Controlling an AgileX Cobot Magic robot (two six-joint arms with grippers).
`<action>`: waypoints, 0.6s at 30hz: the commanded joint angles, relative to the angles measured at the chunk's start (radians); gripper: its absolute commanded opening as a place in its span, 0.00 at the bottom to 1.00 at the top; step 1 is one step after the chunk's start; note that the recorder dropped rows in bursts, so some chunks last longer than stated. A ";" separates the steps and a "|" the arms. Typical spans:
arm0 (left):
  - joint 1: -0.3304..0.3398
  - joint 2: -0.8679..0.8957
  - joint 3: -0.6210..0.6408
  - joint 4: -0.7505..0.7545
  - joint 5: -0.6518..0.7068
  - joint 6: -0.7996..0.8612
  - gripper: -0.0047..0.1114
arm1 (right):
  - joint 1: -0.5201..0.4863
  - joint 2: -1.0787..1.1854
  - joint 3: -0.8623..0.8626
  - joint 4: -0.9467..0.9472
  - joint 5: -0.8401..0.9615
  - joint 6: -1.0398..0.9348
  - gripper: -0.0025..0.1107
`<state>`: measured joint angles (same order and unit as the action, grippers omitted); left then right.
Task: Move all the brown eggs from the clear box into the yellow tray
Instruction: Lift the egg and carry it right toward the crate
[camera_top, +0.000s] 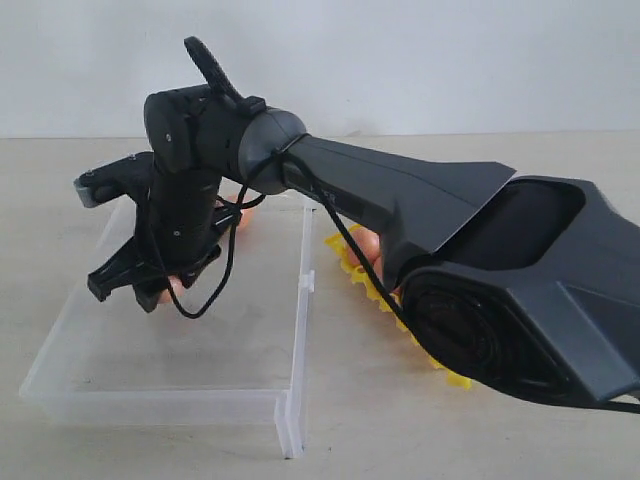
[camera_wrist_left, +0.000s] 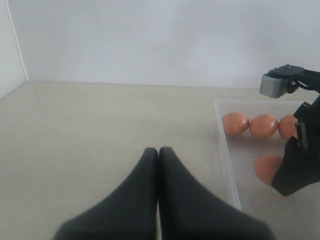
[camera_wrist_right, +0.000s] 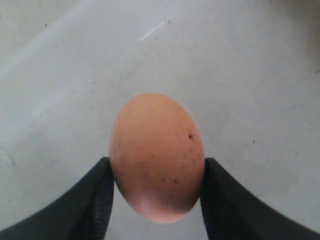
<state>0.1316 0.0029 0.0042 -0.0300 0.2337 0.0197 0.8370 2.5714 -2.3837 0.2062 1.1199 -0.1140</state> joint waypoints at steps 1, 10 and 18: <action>-0.003 -0.003 -0.004 -0.005 -0.001 0.001 0.00 | -0.003 -0.008 -0.001 -0.008 0.094 -0.019 0.02; -0.003 -0.003 -0.004 -0.005 -0.001 0.001 0.00 | -0.001 -0.041 -0.001 0.047 -0.006 -0.007 0.02; -0.003 -0.003 -0.004 -0.005 -0.001 0.001 0.00 | -0.001 -0.149 -0.001 0.079 -0.198 -0.122 0.02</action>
<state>0.1316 0.0029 0.0042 -0.0300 0.2337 0.0197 0.8370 2.4716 -2.3817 0.2801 0.9492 -0.1703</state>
